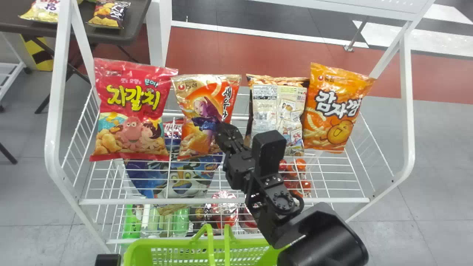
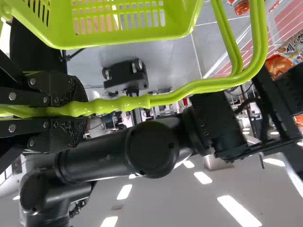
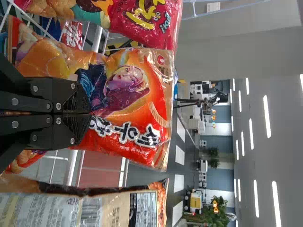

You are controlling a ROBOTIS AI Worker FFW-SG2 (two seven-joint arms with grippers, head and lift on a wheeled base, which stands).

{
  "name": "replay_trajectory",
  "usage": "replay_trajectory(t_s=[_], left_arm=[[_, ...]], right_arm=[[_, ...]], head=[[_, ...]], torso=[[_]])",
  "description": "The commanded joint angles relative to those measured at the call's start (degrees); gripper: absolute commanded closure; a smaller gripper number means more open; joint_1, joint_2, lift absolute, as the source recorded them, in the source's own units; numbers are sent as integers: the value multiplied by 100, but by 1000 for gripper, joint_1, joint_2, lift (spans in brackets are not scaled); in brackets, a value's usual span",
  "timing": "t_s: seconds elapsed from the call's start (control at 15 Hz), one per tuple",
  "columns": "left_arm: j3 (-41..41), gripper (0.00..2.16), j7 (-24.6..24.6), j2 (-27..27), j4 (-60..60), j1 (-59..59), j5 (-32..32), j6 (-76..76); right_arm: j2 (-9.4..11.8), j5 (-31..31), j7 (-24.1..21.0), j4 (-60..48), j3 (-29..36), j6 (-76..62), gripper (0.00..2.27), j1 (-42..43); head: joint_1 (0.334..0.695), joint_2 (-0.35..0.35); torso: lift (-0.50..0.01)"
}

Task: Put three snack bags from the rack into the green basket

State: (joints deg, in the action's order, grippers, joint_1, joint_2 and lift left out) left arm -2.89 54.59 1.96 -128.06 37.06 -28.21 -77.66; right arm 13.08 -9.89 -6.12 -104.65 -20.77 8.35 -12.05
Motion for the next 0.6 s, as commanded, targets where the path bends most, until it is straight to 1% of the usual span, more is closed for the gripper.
replay_trajectory(t_s=[0.0, 0.13, 0.27, 0.4, 0.47, 0.53], left_arm=[[-9, 2071, -10, -3, 18, -14, 17, 0], [-18, 2071, -19, -3, 18, -23, 26, 18], [-18, 2074, -19, -3, 27, -32, 26, 18], [-18, 2071, -19, -3, 53, -41, 26, 18], [-18, 2071, -19, -3, 53, -41, 26, 18], [-18, 2071, -27, -3, 45, -41, 26, 18]], right_arm=[[98, -206, -3, -293, 117, -12, 1986, -184], [151, -408, 181, -433, 231, 23, 1986, -236], [230, -417, 199, -697, 231, 23, 1986, -395], [371, -452, 287, -1110, 231, 269, 1986, -570], [432, -487, 568, -1286, 240, 410, 1986, -658], [485, -505, 735, -1479, 275, 603, 1986, -746]], head=[[695, -229], [695, -240], [695, -250], [695, -255], [695, -256], [695, -246]], torso=[[0], [0], [0], [0], [0], [0]])
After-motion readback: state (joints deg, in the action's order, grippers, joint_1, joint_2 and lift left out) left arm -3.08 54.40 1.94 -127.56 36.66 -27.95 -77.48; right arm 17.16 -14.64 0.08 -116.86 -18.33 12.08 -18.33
